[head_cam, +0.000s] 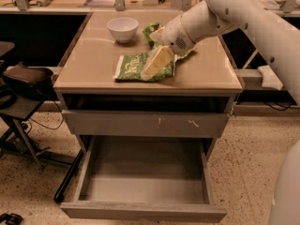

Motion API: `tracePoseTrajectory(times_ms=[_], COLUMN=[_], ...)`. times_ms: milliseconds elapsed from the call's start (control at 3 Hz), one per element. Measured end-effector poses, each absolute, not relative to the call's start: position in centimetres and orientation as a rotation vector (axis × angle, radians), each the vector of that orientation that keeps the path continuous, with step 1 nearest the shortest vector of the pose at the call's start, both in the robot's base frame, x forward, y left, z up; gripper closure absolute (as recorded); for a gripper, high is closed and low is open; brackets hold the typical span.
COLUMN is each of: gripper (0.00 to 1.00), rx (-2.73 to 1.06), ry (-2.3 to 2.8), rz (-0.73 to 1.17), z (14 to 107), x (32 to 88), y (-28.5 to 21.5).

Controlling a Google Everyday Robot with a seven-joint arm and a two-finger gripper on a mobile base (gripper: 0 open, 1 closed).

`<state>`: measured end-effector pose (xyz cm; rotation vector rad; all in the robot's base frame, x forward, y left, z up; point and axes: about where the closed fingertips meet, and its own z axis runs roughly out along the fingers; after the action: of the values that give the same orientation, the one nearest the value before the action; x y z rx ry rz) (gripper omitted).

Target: Place green jalapeno chip bag into middle drawer

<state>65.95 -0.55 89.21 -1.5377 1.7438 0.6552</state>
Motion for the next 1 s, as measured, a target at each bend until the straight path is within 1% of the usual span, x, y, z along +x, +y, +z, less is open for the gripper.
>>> tracePoseTrajectory(times_ms=[333,667,1000], gripper=[0.0,0.0,0.0], rx=[-1.536,-1.536,-1.577], ry=[1.891,1.891,1.907], rz=[0.552,0.552,0.594], z=[86.9,86.9,84.7], x=[68.0,68.0,68.1], y=[-3.6,-3.6,-1.6])
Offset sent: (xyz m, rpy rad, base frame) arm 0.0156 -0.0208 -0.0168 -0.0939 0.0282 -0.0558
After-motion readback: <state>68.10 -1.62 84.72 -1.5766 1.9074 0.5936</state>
